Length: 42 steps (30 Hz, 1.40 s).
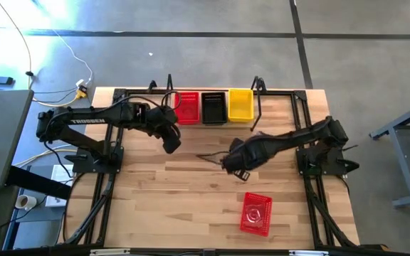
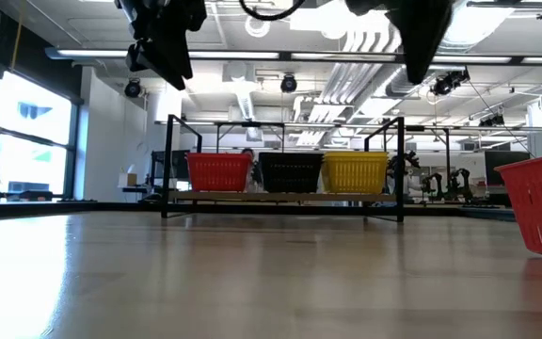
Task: Stack baskets on shelf by color
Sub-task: Stack the red bin on the red bins on the shelf
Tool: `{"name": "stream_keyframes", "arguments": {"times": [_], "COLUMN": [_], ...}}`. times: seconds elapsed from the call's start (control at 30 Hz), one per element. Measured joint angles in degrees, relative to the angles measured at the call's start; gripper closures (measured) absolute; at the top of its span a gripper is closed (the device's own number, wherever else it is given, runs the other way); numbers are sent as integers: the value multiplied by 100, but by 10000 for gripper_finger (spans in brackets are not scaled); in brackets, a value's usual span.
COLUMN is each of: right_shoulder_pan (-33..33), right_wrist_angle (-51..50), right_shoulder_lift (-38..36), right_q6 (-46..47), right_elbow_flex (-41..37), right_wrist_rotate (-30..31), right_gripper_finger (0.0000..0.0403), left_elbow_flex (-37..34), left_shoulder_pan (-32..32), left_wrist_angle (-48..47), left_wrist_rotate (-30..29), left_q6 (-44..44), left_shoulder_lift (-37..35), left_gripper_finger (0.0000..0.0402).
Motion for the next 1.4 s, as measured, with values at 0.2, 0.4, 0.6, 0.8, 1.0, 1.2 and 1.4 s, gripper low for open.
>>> {"name": "stream_keyframes", "arguments": {"times": [0.2, 0.4, 0.6, 0.8, 1.0, 1.2, 1.4], "right_shoulder_pan": [482, 939, 1460, 2067, 2627, 3003, 3180], "right_wrist_angle": [-18, 121, 1112, 2038, 2540, 3112, 4027], "right_shoulder_lift": [-187, -824, -1618, -2137, -2157, -2155, -2153], "right_q6": [865, 2189, 3781, 5486, 6659, 7409, 7765], "right_elbow_flex": [-536, -1623, -2375, -2915, -3174, -3505, -4103], "right_wrist_rotate": [-123, -679, -1212, -1239, -1275, -1217, -1209], "right_gripper_finger": [311, 311, 311, 311, 311, 311, 311], "left_elbow_flex": [0, 0, 0, 0, 0, 0, 0], "left_shoulder_pan": [-101, -101, -101, -101, -230, -529, -835], "left_wrist_angle": [15, 23, 26, 28, 33, 35, 75], "left_wrist_rotate": [-5, -5, -5, -3, 16, 15, 0], "left_q6": [47, 41, 32, -32, -329, -624, -774], "left_shoulder_lift": [0, 0, 0, 0, 0, 0, 0], "left_gripper_finger": [255, 255, 255, 255, 255, 255, 255]}}
